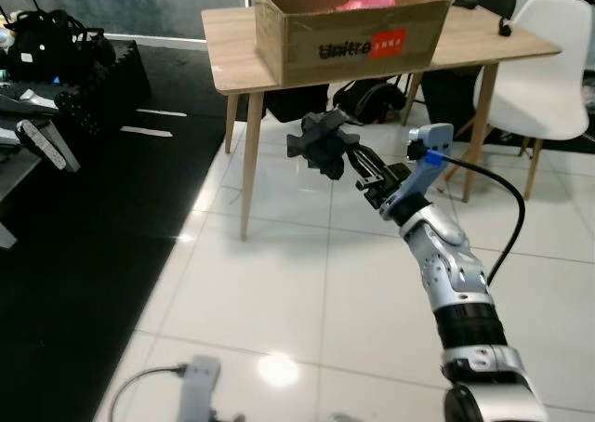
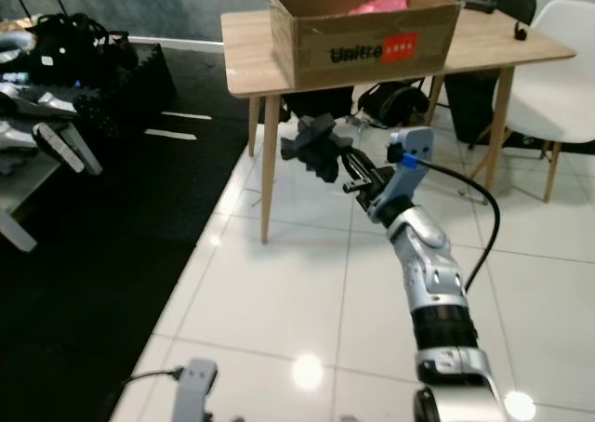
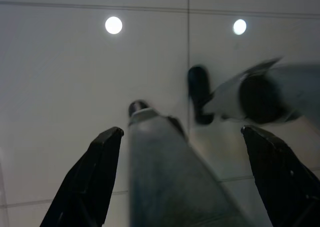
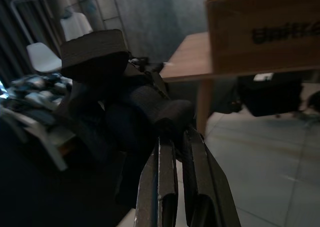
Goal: Picking trash to rubbish bin
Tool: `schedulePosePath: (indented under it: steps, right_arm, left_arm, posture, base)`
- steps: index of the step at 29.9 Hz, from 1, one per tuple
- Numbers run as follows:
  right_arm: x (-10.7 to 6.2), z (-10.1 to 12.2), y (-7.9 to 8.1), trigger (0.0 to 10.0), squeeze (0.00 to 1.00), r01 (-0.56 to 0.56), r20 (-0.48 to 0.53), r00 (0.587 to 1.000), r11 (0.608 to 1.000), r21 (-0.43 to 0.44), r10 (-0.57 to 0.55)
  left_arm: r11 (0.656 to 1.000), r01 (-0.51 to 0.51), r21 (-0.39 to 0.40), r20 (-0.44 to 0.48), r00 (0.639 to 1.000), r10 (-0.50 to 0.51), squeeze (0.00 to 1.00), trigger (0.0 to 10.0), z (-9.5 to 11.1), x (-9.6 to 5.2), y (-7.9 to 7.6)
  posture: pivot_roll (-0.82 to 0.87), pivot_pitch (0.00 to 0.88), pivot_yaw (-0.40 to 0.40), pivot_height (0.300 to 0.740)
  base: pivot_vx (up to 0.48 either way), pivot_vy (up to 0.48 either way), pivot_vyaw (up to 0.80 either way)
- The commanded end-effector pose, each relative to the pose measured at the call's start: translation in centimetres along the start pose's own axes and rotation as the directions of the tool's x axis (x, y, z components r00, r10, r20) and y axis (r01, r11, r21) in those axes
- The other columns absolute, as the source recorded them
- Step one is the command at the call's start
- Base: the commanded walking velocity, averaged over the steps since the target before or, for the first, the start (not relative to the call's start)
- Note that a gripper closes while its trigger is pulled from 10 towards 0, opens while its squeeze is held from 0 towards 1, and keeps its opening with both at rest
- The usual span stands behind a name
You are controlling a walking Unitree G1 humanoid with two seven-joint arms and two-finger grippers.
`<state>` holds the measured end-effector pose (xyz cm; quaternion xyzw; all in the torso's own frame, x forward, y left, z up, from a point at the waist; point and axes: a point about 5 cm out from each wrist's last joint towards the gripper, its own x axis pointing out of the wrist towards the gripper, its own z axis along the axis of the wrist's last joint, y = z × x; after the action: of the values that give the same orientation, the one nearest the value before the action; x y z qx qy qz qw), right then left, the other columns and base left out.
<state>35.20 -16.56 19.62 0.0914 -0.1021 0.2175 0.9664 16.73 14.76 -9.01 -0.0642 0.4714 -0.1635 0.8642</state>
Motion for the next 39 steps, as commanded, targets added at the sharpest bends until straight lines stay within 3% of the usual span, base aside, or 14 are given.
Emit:
schedulePosePath:
  steps: [1,5,15,25,27,39]
  right_arm:
    - [0.2,0.0,0.3,10.0,0.0,-0.007,-0.004,1.0,1.0,0.008,0.007]
    - [0.2,-0.2,0.2,10.0,0.0,-0.005,-0.013,1.0,1.0,0.001,0.005]
    - [0.2,0.5,0.3,10.0,0.0,-0.011,0.014,1.0,1.0,-0.013,0.011]
    - [0.2,3.6,-0.5,10.0,0.0,0.011,0.145,0.989,0.999,-0.042,-0.005]
    - [0.1,5.1,-0.6,10.0,0.0,-0.005,0.196,0.98,0.998,-0.057,0.016]
    - [-0.1,7.7,0.2,10.0,0.0,-0.049,0.273,0.959,0.994,-0.102,0.076]
  left_arm:
    - [1.0,0.0,0.0,-0.027,1.0,0.0,0.0,10.0,-0.8,-0.1,0.0]
    - [1.0,0.002,0.001,-0.028,1.0,-0.002,0.0,10.0,-0.7,-0.1,-0.1]
    - [1.0,0.002,0.001,-0.029,1.0,-0.002,0.0,10.0,-0.7,-0.1,-0.1]
    - [1.0,0.002,0.006,-0.03,1.0,-0.002,0.0,10.0,-0.7,-0.1,0.0]
    - [1.0,0.0,0.009,-0.028,1.0,0.001,0.0,10.0,-0.6,-0.1,0.1]
    - [1.0,0.002,0.011,-0.024,1.0,-0.001,0.0,10.0,-0.4,-0.1,0.0]
  posture:
    - [-0.02,0.083,0.017,0.74]
    - [-0.03,0.082,0.015,0.74]
    - [-0.03,0.082,0.016,0.74]
    - [-0.03,0.075,0.016,0.74]
    - [-0.03,0.072,0.016,0.74]
    - [-0.04,0.067,0.018,0.74]
  base:
    - [0.368,0.0,-0.78]
    - [0.373,0.0,-0.79]
    - [0.376,0.0,0.0]
    - [0.378,0.0,0.0]
    - [0.375,0.0,0.0]
    - [0.374,0.0,0.0]
